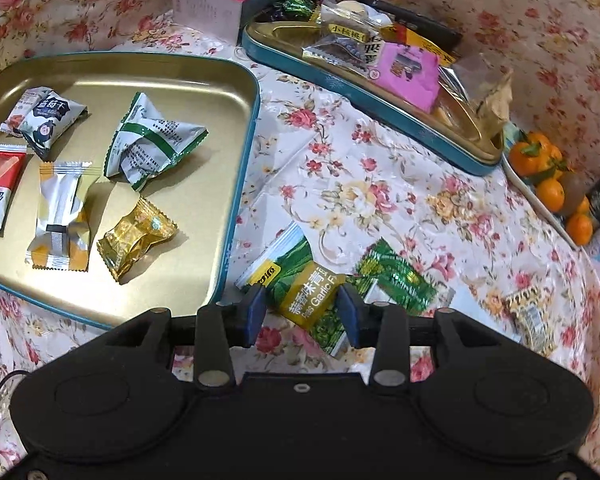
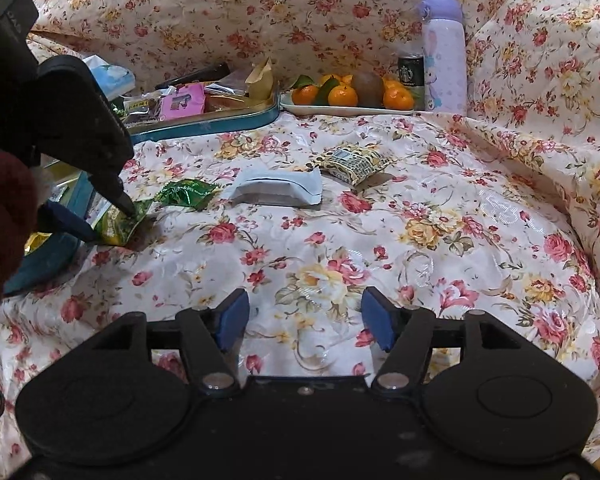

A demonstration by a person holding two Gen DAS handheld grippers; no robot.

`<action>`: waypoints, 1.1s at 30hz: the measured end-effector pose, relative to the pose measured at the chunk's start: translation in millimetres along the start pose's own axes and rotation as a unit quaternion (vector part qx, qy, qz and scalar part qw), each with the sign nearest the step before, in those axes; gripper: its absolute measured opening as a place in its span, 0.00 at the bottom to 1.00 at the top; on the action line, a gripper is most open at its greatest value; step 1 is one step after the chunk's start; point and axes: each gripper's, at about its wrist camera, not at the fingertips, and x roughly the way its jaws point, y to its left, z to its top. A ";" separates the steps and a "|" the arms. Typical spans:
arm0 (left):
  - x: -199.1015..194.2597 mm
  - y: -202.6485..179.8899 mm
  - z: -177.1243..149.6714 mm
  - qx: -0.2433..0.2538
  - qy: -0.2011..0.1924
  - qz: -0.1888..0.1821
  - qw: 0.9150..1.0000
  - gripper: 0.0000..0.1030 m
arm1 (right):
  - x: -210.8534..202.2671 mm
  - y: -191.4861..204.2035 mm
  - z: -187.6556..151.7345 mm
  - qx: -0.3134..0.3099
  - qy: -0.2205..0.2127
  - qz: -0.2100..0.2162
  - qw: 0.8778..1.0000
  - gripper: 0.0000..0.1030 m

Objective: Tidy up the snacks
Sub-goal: 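Grasp the green garlic pea packet with the left tool and lift it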

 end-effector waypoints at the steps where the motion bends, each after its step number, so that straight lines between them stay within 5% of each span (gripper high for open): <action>1: 0.3 0.0 1.3 -0.006 0.002 0.000 1.000 0.48 | -0.2 -0.2 0.0 -0.001 0.000 0.001 1.000 0.65; 14: -5.8 -9.3 13.9 -0.006 -0.021 0.012 1.000 0.47 | -1.0 1.6 -2.5 -0.006 -0.004 0.005 1.000 0.66; 19: 7.6 -21.6 15.9 0.037 -0.022 0.041 0.998 0.47 | -2.1 -0.3 -1.5 0.001 -0.001 0.010 1.000 0.66; 28: 2.8 -39.6 -13.6 0.150 0.006 0.016 0.988 0.47 | -2.6 -1.5 -1.0 0.008 0.002 0.013 1.000 0.66; 33: -6.5 -31.5 -25.0 0.172 0.014 0.009 0.985 0.47 | -2.3 -2.0 -0.7 0.014 0.002 0.013 1.000 0.66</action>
